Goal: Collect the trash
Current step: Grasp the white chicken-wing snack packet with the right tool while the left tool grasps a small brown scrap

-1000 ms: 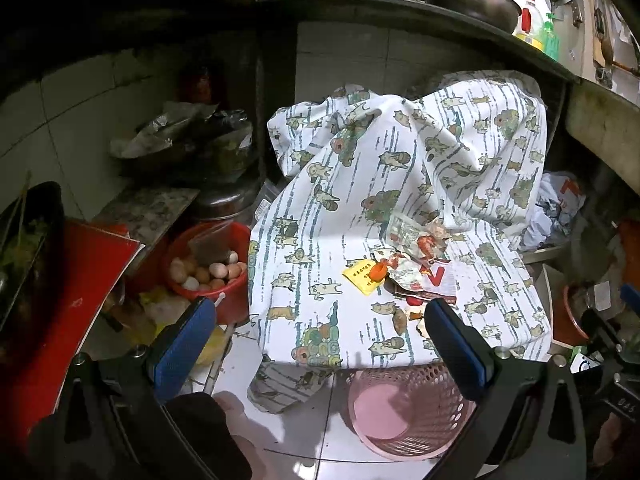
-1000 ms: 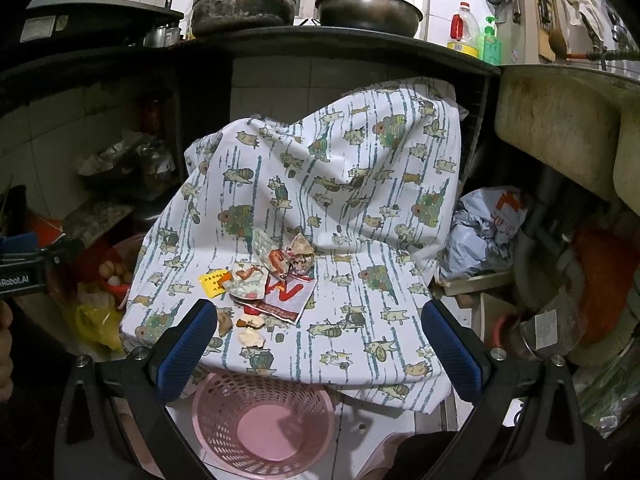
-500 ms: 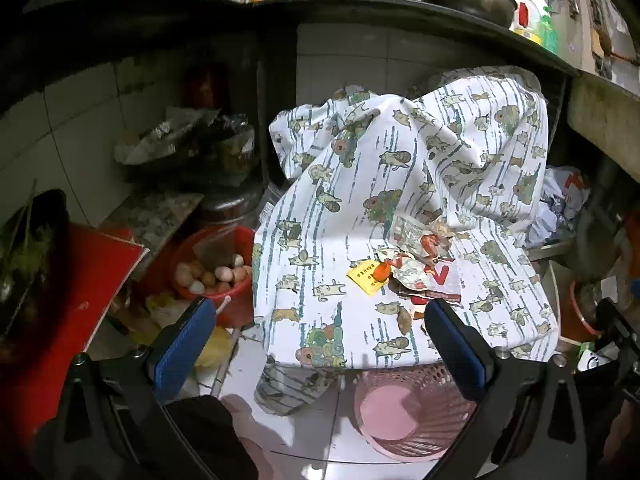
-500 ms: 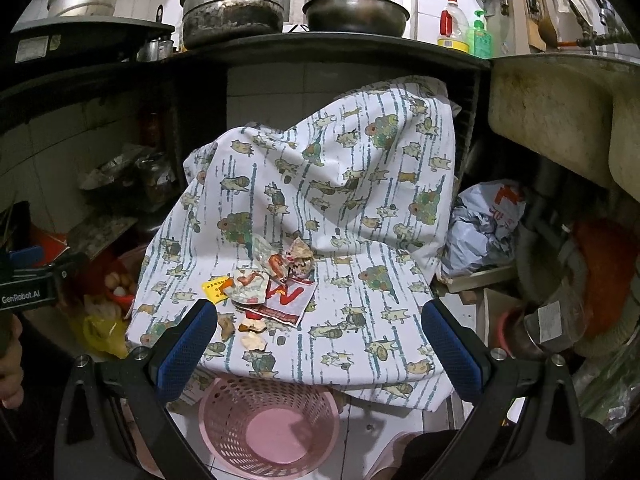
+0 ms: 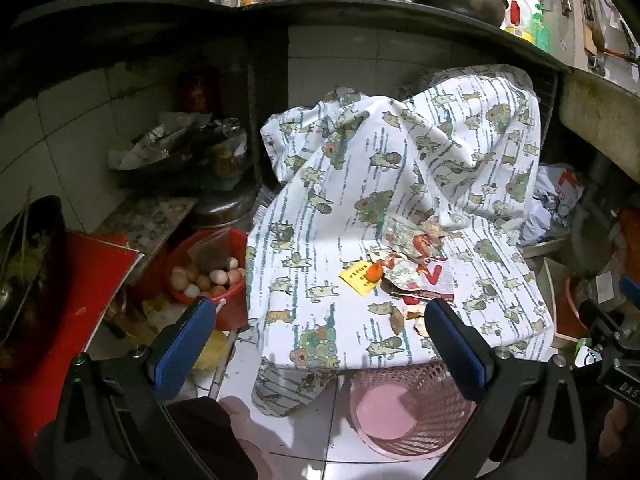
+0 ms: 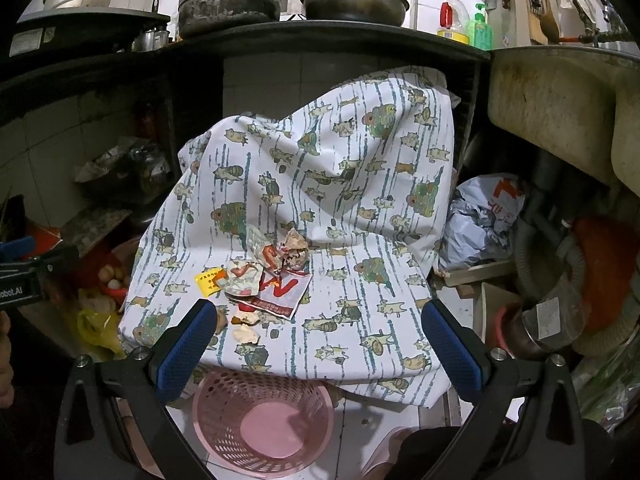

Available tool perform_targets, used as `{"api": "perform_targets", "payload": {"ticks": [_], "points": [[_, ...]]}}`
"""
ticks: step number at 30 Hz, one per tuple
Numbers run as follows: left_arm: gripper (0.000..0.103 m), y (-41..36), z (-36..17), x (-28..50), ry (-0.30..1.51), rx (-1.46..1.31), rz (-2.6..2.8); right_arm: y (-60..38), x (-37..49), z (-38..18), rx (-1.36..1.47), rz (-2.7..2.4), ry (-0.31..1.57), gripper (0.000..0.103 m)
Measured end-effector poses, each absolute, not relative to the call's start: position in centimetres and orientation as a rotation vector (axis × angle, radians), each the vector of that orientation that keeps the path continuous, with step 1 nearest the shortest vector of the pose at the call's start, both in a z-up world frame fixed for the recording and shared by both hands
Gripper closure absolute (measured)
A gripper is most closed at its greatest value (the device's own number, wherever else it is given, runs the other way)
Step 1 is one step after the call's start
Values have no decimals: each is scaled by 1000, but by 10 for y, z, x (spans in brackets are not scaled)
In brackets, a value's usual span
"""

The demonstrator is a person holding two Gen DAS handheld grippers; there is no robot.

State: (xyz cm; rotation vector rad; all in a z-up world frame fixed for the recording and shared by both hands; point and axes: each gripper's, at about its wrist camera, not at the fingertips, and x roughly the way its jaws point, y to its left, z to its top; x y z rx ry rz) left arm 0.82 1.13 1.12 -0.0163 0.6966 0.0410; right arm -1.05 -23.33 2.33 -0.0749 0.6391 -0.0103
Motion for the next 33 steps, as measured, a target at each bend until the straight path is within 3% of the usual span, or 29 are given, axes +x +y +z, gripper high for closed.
{"api": "perform_targets", "payload": {"ticks": [9,13,15,17,18,19,21,29,33], "points": [[0,6,40,53,686,33,67,-230,68,40,-94,165,880,0],[2,-8,20,102,822,83,-25,-228,121,23,-41,226,1010,17],[3,-13,1,124,878,71,-35,-228,141,7,-13,227,1053,19],[11,-15,-23,143,962,14,-76,-232,155,-10,13,204,1061,23],[24,-17,-38,152,1029,-16,-96,-235,161,-19,32,193,1065,24],[47,-20,-52,160,1101,-32,-104,-238,164,-25,49,184,1075,25],[67,-26,-80,174,1223,-83,-135,-246,174,-42,95,172,1136,30],[63,-53,-132,206,1400,-171,-223,-267,209,-66,197,152,1185,33],[67,-50,-159,213,1482,-202,-182,-273,223,-73,251,142,1221,33]]}}
